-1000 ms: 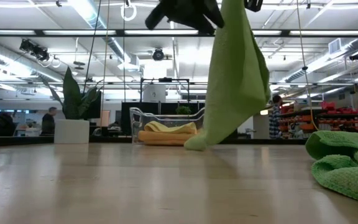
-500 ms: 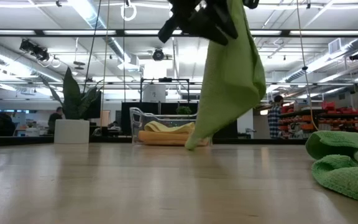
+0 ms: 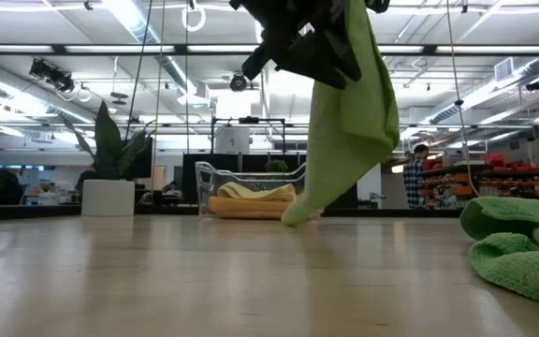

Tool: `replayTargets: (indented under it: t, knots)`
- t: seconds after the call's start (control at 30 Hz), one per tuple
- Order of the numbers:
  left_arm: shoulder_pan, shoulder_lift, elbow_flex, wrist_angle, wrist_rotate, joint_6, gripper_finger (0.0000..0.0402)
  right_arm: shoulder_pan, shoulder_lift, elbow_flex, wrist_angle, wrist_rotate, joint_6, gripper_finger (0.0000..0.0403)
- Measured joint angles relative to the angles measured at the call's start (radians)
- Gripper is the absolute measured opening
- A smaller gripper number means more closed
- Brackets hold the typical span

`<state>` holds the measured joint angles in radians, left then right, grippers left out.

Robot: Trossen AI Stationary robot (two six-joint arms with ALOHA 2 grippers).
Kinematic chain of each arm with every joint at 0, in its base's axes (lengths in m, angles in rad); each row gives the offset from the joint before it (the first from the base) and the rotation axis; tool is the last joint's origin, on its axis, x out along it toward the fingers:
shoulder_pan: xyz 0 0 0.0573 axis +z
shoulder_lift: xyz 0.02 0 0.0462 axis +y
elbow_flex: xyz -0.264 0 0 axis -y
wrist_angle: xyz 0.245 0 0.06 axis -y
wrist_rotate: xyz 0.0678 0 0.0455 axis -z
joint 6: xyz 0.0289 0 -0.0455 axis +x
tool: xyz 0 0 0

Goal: Fold microfiber towels
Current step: Fold the light green towel

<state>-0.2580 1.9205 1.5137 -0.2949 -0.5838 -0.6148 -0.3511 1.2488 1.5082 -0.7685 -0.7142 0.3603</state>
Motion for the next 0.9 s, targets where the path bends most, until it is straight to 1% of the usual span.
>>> replayTargets:
  t: [0.2,0.47,0.7,0.83,0.9]
  knots:
    - [0.002,-0.004,0.001,-0.020,0.012,-0.004,0.0103,0.000,0.000,0.000,0.000,-0.020,0.003,0.0000]
    - [0.017,-0.004,0.001,0.023,0.016,-0.001,0.0103,0.000,0.000,0.000,0.000,-0.043,0.003,0.0000]
    - [0.040,-0.003,0.001,0.022,0.017,0.025,0.0103,0.001,0.000,0.000,0.000,-0.045,0.003,0.0000]
    - [0.054,-0.003,0.001,0.001,0.056,0.026,0.0103,0.001,0.000,0.000,0.000,-0.046,0.003,0.0000]
    - [0.055,-0.003,0.001,-0.020,0.057,0.026,0.0103,0.001,0.000,0.000,0.000,-0.046,0.003,0.0000]
